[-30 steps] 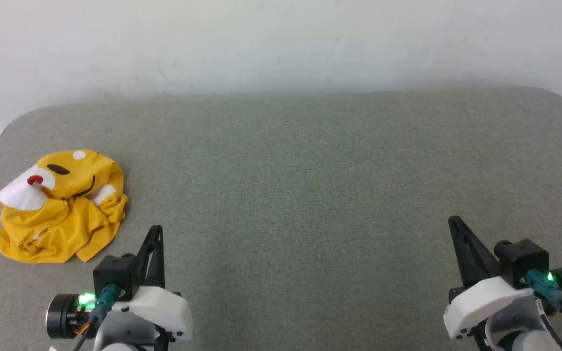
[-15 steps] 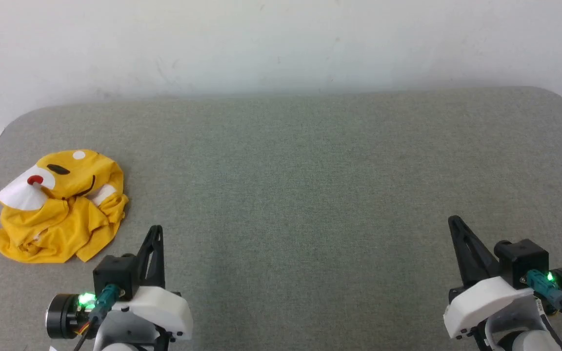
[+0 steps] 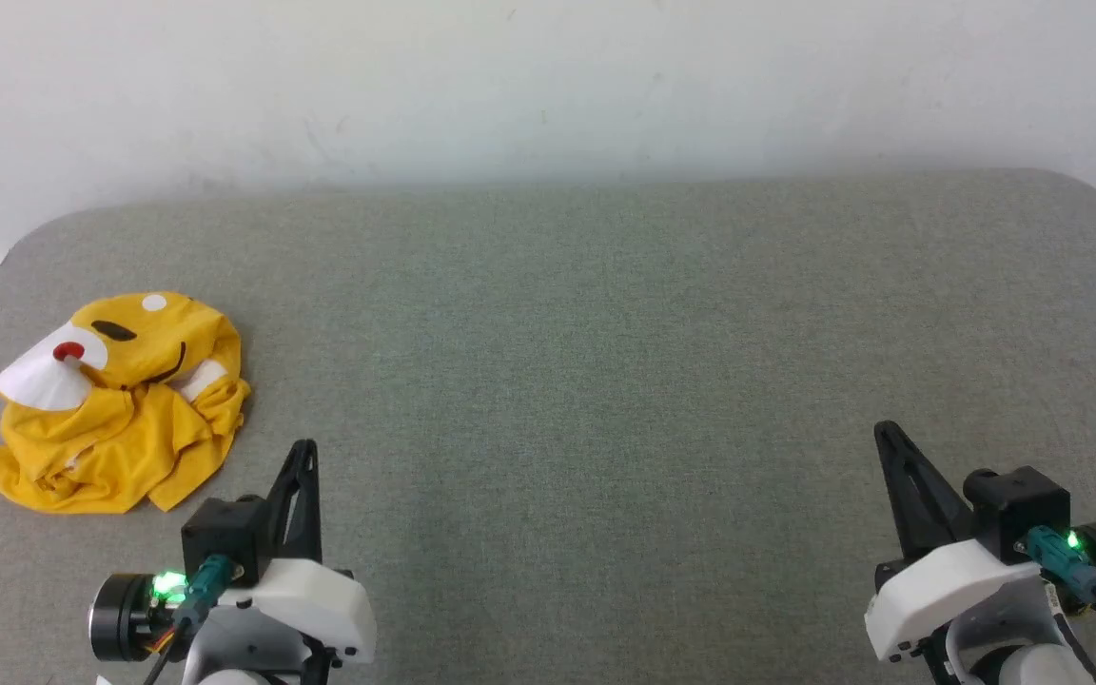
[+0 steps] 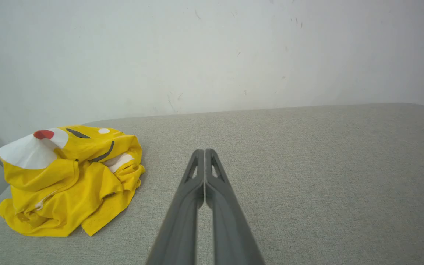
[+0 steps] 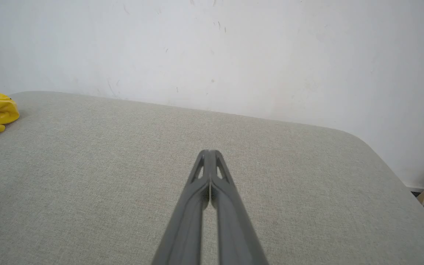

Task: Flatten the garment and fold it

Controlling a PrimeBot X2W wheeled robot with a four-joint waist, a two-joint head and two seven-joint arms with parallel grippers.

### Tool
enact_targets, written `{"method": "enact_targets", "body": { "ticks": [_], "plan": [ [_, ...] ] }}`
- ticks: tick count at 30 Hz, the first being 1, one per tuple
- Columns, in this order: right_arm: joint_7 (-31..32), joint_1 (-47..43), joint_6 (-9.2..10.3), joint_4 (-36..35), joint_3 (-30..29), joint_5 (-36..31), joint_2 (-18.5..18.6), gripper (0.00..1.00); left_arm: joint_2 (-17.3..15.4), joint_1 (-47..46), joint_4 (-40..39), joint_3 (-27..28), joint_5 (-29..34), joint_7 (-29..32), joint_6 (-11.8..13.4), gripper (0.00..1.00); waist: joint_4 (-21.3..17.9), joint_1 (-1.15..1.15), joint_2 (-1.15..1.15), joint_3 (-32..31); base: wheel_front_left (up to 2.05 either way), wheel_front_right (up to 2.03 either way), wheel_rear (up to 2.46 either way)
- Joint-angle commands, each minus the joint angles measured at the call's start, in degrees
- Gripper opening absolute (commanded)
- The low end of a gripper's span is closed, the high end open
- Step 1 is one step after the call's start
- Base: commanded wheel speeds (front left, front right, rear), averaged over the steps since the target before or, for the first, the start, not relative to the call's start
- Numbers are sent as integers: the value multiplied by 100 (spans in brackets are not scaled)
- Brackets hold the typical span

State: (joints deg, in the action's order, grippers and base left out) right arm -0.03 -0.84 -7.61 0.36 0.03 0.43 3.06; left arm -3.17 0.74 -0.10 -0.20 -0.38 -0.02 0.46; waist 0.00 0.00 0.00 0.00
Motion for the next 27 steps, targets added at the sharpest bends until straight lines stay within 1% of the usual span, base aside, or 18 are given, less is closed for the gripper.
{"method": "enact_targets", "body": {
  "ticks": [1,17,18,27],
  "plan": [
    [3,84,12,-36,-3,-43,-18,0,29,-74,10,20,38,2,-46,0,0,0,0,0,0,0,0],
    [3,84,12,-36,-3,-43,-18,0,29,-74,10,20,38,2,-46,0,0,0,0,0,0,0,0],
    [-1,0,0,0,0,1,0,100,0,0,0,0,0,-1,0,100,0,0,0,0,0,0,0],
    [-31,-14,0,20,-18,31,4,100,-3,15,-12,-7,-19,-31,-5,100,-1,0,0,2,0,0,0]
  ]
}}
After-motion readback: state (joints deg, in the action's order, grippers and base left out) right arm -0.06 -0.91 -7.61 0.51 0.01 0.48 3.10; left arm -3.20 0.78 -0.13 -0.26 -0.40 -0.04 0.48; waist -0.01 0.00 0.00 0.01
